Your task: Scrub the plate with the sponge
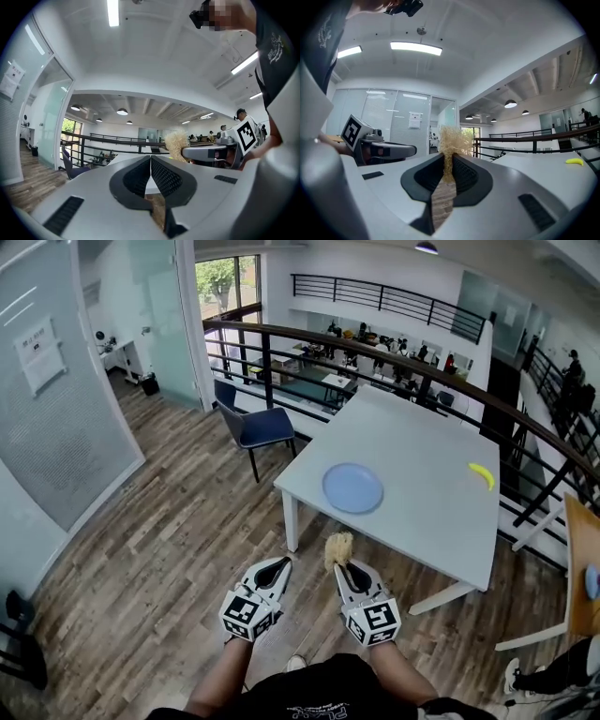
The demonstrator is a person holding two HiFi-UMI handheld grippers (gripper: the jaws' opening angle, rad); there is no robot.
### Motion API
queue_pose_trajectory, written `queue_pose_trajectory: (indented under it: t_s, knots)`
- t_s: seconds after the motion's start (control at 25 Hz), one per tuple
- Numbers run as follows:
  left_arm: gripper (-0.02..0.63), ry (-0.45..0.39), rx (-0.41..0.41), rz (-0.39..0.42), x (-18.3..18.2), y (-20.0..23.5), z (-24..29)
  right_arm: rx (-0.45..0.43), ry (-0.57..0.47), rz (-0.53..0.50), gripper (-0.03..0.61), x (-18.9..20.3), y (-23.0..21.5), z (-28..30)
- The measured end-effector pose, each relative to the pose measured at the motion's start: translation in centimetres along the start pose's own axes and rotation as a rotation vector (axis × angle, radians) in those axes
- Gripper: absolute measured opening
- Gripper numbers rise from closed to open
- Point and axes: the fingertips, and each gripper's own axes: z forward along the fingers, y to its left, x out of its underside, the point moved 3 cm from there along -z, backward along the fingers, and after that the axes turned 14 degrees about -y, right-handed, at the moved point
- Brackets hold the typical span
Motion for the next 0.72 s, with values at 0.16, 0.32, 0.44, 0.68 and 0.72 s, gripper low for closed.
queue_pose_trajectory:
  t_s: [0.16,0.32,0.44,0.68,0.72]
  knots:
    - [0.014,-0.018,0.048,0.006,-0.3,-0.1,1.7,0.029,0.012,-0.014,0.057,0.3,-0.8,0.2]
    - [0.014,-0.01,0.048,0.003,0.0,0.9,4.0,0.032,0.016,-0.036,0.057,0.0,-2.5,1.5]
    - [0.014,0.003,0.051,-0.01,0.5,1.5,6.0,0.032,0.01,-0.058,0.057,-0.5,-4.0,2.4]
    - [0.014,-0.023,0.071,0.008,0.3,2.4,10.1,-0.008,-0.066,-0.145,0.057,-2.9,-6.5,4.7]
    - [0.014,-0.023,0.073,0.007,0.3,2.5,10.7,-0.013,-0.075,-0.155,0.057,-3.3,-6.9,5.0]
